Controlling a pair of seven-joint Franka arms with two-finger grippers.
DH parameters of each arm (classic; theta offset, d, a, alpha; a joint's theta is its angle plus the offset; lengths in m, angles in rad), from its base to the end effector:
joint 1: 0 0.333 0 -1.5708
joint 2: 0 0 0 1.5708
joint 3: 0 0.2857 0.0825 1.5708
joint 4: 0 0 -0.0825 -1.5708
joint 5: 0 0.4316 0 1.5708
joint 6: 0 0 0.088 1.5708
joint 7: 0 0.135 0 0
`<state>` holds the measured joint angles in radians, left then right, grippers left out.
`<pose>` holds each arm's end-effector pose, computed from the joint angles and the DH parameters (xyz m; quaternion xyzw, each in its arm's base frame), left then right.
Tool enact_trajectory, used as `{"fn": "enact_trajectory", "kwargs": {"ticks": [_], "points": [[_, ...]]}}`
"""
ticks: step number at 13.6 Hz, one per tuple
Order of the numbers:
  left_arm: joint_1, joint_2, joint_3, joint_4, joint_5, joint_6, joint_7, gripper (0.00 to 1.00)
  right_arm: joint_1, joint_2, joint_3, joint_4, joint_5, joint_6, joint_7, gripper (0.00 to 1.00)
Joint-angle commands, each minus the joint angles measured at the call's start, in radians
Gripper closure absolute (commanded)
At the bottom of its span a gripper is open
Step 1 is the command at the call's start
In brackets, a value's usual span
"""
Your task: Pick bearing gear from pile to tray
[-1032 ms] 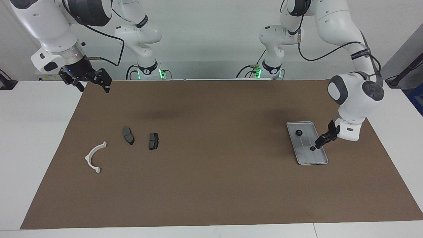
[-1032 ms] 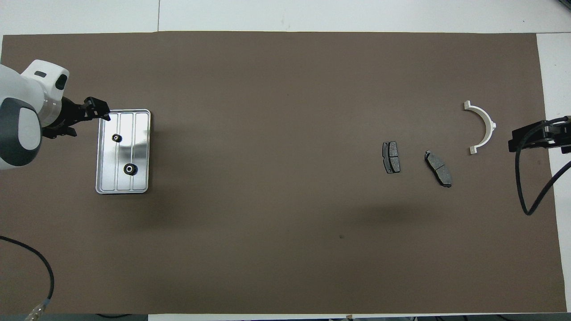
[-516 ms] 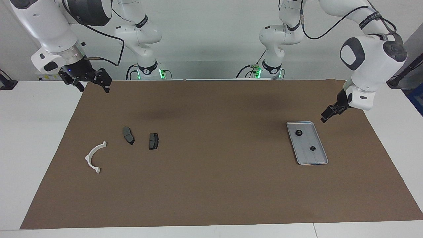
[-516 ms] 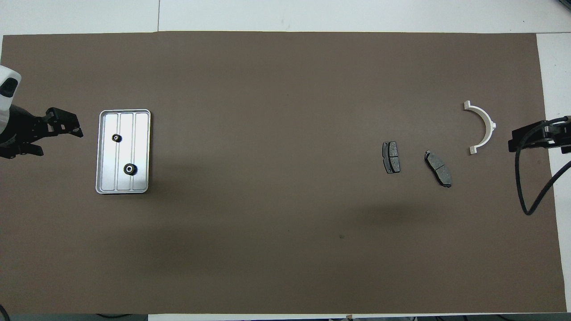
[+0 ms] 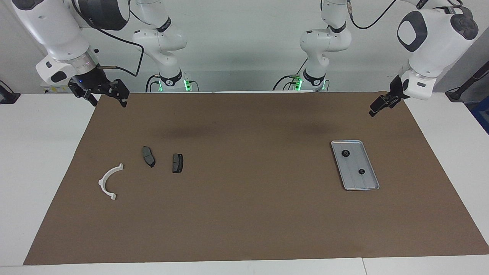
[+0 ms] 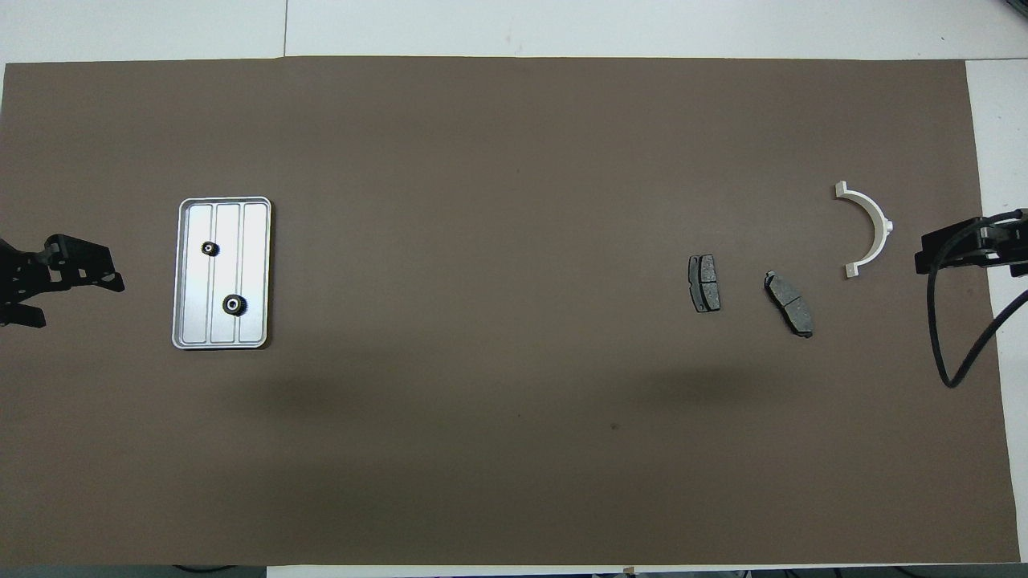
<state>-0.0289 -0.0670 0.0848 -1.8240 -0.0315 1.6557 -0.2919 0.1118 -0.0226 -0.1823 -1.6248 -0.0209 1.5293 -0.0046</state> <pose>0.5758 0.0290 0.4815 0.9832 0.1746 -0.0526 0.0123 0.5863 -0.0452 0.5481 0.9988 -0.0329 -0.0369 0.0070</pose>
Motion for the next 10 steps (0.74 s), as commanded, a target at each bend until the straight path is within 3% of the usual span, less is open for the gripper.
{"fn": "enact_trajectory", "kwargs": {"ticks": [1, 10], "points": [[0.010, -0.013, -0.010, -0.026, -0.002, 0.054, 0.014, 0.00, -0.004, -0.008, 0.000, 0.000, 0.010, -0.014, -0.031, 0.00], [0.010, -0.004, -0.010, -0.026, -0.002, 0.096, 0.011, 0.00, -0.006, -0.008, -0.002, 0.000, 0.009, -0.014, -0.031, 0.00]]}}
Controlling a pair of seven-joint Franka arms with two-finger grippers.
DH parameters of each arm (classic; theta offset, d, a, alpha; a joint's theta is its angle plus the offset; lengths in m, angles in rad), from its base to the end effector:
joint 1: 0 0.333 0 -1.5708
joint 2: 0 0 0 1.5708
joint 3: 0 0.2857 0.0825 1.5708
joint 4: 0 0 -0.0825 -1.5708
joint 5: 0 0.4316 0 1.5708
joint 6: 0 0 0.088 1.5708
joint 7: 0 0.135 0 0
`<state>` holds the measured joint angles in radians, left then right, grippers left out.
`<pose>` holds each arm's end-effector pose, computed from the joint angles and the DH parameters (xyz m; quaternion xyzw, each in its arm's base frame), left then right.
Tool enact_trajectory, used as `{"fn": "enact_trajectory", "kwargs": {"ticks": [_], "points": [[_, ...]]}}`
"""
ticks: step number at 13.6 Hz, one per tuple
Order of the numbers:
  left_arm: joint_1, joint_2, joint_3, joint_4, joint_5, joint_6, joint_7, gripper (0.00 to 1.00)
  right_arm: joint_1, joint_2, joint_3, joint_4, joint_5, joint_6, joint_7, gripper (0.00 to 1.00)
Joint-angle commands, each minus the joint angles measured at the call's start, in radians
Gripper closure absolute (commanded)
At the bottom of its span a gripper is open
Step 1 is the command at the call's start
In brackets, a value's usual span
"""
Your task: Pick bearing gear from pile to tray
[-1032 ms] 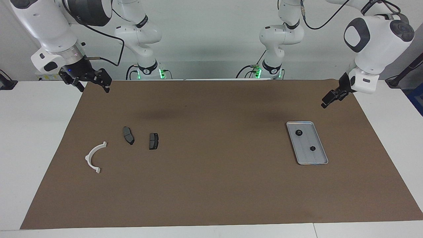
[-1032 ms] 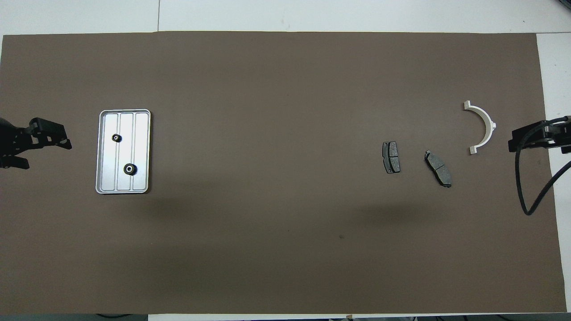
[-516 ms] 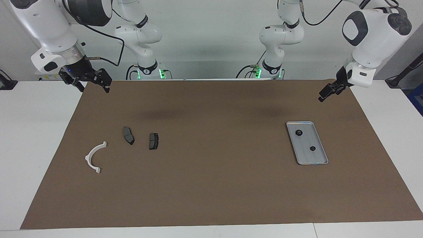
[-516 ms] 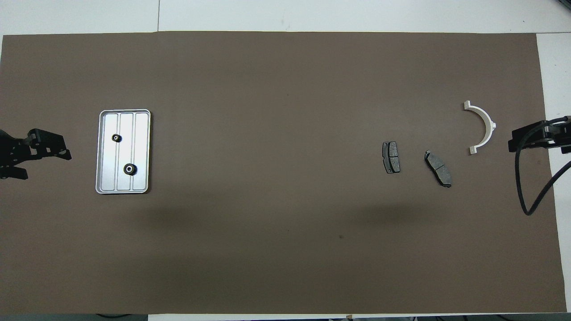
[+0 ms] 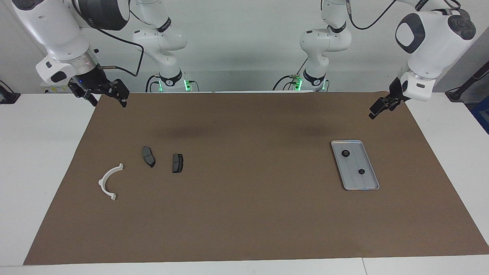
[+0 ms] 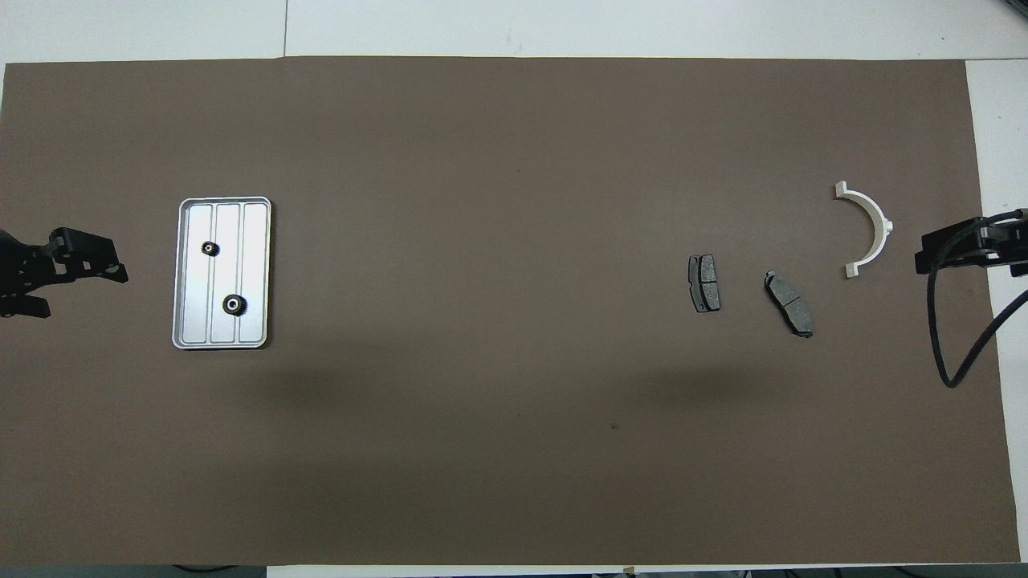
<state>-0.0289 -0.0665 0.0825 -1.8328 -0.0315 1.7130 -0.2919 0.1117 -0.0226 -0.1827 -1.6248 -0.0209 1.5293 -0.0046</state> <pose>0.5828 0.0282 0.4811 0.9842 0.1742 -0.0287 0.0149 0.5863 -0.0455 0.5481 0.9987 -0.0331 -0.0369 0.0070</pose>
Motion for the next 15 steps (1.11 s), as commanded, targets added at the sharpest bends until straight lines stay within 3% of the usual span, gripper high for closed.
{"fn": "enact_trajectory", "kwargs": {"ticks": [1, 7, 15], "points": [[0.009, 0.004, -0.007, -0.010, -0.002, 0.042, 0.011, 0.00, -0.004, -0.008, -0.001, 0.000, 0.009, -0.014, -0.031, 0.00], [0.006, 0.063, -0.007, 0.059, -0.005, 0.031, 0.011, 0.00, -0.006, -0.008, -0.003, 0.000, 0.012, -0.015, -0.031, 0.00], [0.000, 0.044, -0.006, 0.055, -0.005, 0.016, 0.022, 0.00, -0.007, -0.010, -0.003, 0.000, 0.012, -0.014, -0.031, 0.00]]}}
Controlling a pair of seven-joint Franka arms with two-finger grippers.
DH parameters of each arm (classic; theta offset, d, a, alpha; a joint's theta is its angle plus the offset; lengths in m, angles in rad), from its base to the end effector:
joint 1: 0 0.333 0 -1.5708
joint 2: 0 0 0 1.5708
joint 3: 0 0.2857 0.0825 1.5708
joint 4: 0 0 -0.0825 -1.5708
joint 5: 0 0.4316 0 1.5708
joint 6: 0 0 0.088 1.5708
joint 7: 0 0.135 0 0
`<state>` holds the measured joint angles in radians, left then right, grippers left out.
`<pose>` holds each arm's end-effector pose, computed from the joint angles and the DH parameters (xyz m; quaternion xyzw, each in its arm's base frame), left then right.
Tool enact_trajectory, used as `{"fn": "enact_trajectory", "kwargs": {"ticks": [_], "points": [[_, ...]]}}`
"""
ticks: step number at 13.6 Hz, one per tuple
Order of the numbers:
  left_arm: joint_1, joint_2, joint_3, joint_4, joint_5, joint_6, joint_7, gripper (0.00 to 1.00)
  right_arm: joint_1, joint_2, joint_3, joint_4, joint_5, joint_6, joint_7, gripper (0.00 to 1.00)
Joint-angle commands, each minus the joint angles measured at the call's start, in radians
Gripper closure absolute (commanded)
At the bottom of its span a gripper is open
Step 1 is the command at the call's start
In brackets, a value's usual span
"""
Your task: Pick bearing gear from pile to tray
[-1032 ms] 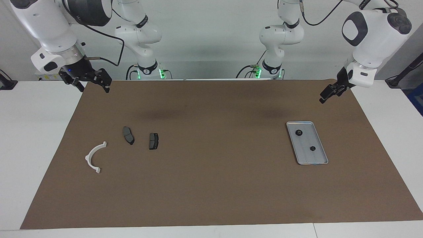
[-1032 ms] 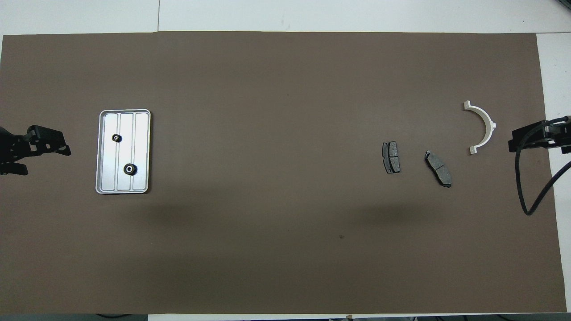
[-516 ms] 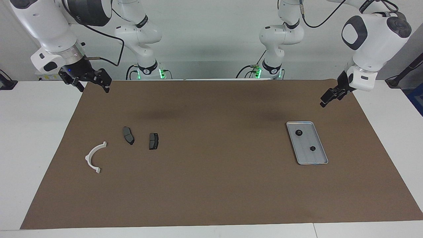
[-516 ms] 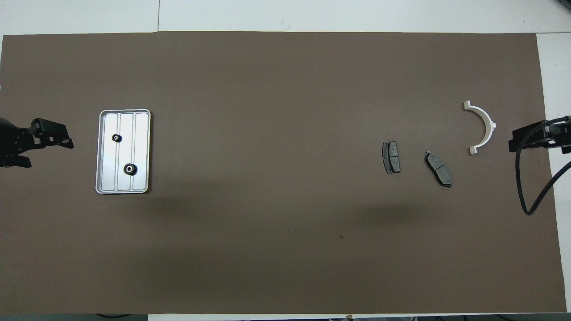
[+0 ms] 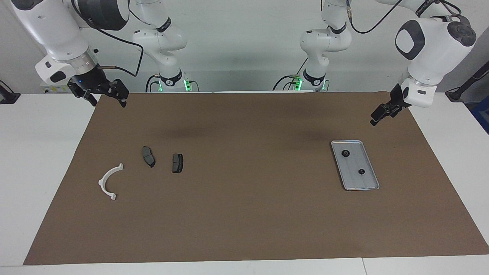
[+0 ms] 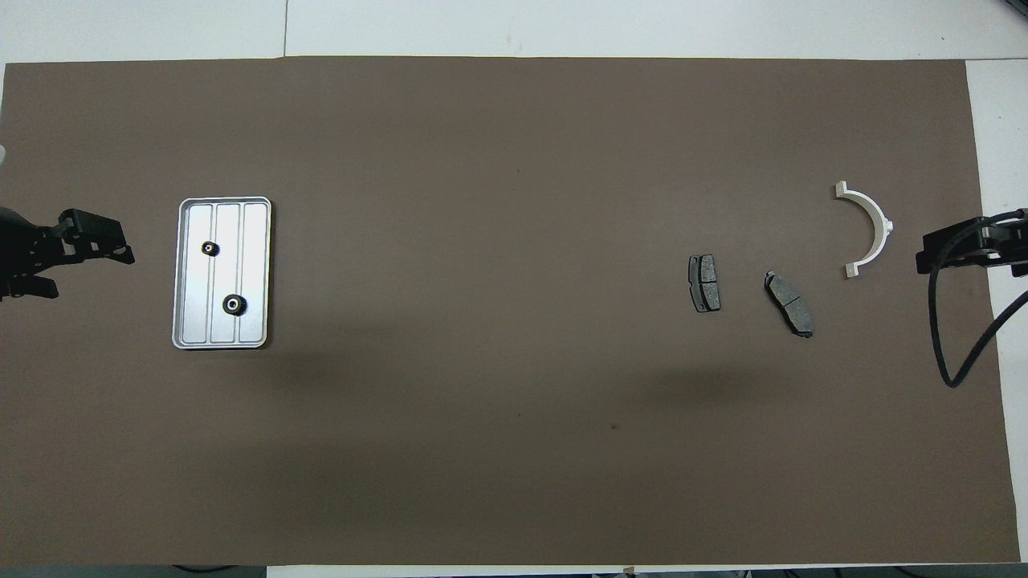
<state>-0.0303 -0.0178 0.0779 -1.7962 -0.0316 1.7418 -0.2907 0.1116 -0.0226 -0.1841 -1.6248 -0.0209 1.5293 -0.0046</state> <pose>0.5992 0.0250 0.4738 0.9849 0.1712 -0.0202 0.0139 0.5862 -0.0463 0.5481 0.9987 -0.0339 -0.0369 0.0070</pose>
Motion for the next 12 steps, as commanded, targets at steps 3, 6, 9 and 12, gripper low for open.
{"fn": "enact_trajectory", "kwargs": {"ticks": [3, 6, 9, 12], "points": [[0.001, -0.010, -0.004, 0.027, -0.001, -0.033, 0.035, 0.00, -0.007, -0.008, -0.002, 0.000, 0.012, -0.014, -0.031, 0.00], [-0.002, -0.008, -0.016, 0.059, 0.002, -0.057, 0.035, 0.00, -0.007, -0.011, -0.002, 0.000, 0.012, -0.014, -0.031, 0.00], [-0.002, 0.016, -0.027, 0.145, 0.032, -0.131, 0.047, 0.00, -0.007, -0.010, -0.002, 0.000, 0.012, -0.014, -0.031, 0.00], [-0.002, 0.025, -0.038, 0.175, 0.035, -0.157, 0.079, 0.00, -0.007, -0.010, -0.002, 0.000, 0.010, -0.012, -0.031, 0.00]]}}
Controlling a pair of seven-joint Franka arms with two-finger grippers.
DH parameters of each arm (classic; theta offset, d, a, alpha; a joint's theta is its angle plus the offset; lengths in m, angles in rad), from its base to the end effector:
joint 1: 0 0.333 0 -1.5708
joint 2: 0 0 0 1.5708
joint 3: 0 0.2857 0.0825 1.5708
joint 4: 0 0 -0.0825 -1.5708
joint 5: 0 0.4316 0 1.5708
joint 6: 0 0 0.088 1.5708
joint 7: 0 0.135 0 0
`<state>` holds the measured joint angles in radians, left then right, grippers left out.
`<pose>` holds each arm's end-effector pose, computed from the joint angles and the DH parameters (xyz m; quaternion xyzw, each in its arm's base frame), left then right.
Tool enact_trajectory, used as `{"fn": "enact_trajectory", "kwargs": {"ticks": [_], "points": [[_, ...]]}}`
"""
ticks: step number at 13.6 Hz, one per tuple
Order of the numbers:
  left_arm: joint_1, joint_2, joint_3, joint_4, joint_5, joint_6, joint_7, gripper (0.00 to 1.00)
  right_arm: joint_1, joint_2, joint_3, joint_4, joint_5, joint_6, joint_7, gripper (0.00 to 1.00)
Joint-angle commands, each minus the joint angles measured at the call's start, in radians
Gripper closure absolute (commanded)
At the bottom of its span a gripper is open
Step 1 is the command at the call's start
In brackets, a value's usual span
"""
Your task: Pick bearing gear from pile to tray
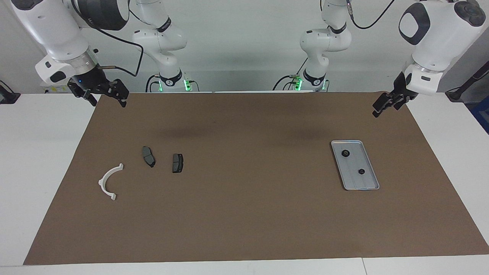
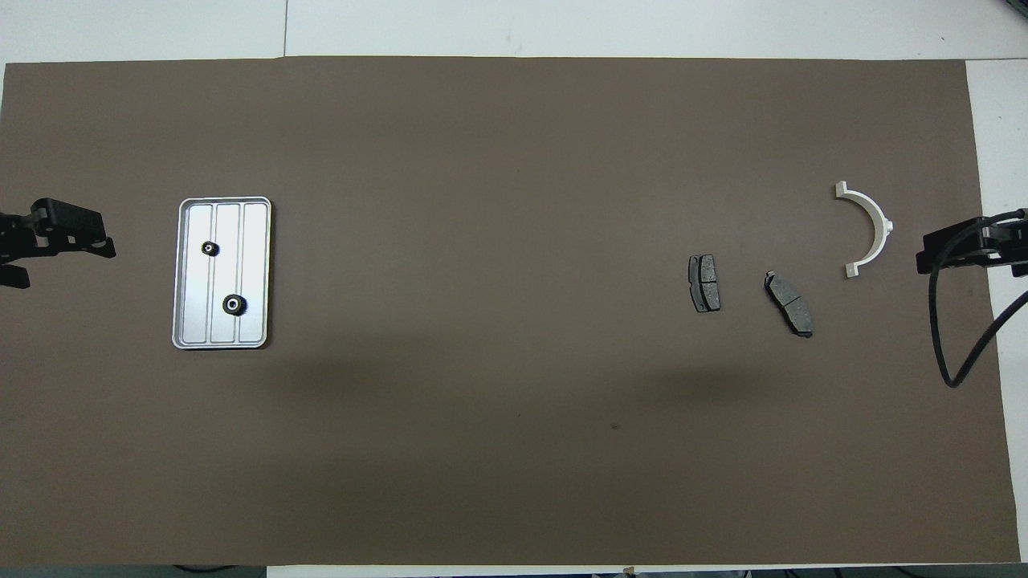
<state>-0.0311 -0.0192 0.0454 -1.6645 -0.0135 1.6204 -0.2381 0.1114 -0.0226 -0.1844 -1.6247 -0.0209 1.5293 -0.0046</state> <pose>0.5981 0.0070 0.5332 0.9919 0.1263 -0.0132 0.0057 0.5862 -0.0466 0.5482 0.9987 -0.0341 -0.0369 0.0070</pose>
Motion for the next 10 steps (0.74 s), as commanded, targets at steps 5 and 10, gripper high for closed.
{"fn": "enact_trajectory", "kwargs": {"ticks": [5, 10], "points": [[-0.003, 0.024, -0.009, 0.032, 0.015, -0.037, 0.079, 0.00, -0.007, -0.010, -0.001, 0.000, 0.007, -0.015, -0.029, 0.00], [-0.001, 0.016, -0.048, 0.019, 0.014, -0.034, 0.079, 0.00, -0.007, -0.010, -0.001, 0.000, 0.007, -0.015, -0.031, 0.00]]}}
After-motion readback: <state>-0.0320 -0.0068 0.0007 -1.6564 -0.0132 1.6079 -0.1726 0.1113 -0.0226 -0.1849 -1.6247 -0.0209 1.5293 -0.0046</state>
